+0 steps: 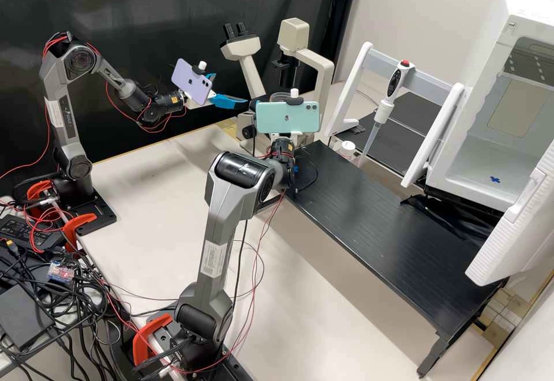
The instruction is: Move the petri dish to the microscope
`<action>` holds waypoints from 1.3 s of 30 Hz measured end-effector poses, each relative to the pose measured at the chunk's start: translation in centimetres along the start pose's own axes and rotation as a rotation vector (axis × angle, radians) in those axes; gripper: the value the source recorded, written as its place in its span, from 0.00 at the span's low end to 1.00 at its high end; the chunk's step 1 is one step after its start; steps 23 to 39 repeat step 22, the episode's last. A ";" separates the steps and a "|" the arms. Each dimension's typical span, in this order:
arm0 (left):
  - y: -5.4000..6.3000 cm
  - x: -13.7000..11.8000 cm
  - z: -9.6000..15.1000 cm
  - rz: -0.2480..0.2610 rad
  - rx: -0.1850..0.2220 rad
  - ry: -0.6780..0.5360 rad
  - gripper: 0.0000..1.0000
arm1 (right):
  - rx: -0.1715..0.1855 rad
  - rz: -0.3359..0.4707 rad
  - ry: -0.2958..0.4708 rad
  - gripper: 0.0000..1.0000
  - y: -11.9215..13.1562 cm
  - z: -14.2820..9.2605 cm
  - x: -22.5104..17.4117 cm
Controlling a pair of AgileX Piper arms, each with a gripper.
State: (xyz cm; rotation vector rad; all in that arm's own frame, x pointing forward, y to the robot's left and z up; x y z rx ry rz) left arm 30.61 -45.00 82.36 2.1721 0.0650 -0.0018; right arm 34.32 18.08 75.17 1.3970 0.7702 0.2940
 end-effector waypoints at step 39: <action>0.0 0.0 0.0 0.000 0.000 0.000 1.00 | 0.086 0.444 -0.233 1.00 5.1 -0.4 -15.4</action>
